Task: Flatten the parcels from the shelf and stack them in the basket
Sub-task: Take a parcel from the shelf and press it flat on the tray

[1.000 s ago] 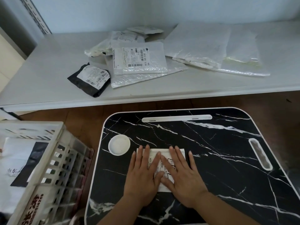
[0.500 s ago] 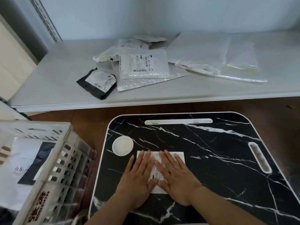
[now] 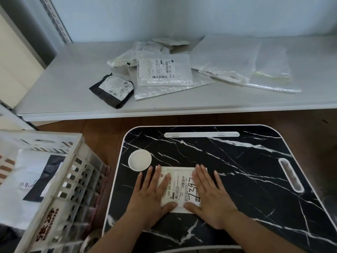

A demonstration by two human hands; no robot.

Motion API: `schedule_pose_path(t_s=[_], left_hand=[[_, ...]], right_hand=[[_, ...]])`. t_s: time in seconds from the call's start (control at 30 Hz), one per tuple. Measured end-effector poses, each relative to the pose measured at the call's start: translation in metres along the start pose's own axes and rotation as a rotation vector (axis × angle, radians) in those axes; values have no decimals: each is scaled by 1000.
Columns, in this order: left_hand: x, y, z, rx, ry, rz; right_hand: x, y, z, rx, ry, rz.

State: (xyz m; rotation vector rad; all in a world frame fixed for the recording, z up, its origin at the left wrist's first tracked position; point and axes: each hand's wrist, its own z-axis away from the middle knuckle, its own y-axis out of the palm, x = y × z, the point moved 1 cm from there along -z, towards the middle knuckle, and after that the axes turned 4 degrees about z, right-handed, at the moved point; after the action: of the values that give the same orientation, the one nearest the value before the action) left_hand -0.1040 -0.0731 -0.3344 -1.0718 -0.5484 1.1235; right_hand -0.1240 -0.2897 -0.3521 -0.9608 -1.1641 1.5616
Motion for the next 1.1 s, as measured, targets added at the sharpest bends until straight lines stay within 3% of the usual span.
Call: schedule_pose_path(t_s=[0.2, 0.27, 0.33, 0.47, 0.57, 0.7, 0.8, 0.97, 1.1], left_hand=[[-17, -16, 3, 8, -214, 108], [-25, -27, 5, -133, -282, 346], [-25, -34, 8, -245, -377, 591], [-23, -34, 18, -117, -577, 861], [-28, -35, 25, 14, -522, 875], [-35, -52, 29, -35, -363, 963], [-32, -72, 35, -76, -270, 1056], [-4, -104, 50, -403, -325, 1364], [21, -117, 66, -250, -347, 1794]], right_hand=[[11, -28, 4, 152, 130, -45], [12, -44, 2, 231, 160, -71], [9, -58, 1, 186, 156, -78], [5, -72, 9, 122, 138, -108], [7, -73, 19, 172, 160, -152], [13, -87, 24, 87, 151, -164], [13, -108, 18, -24, 180, -377], [13, -146, 7, 40, 258, -779], [38, -167, -6, -53, 380, -1224]])
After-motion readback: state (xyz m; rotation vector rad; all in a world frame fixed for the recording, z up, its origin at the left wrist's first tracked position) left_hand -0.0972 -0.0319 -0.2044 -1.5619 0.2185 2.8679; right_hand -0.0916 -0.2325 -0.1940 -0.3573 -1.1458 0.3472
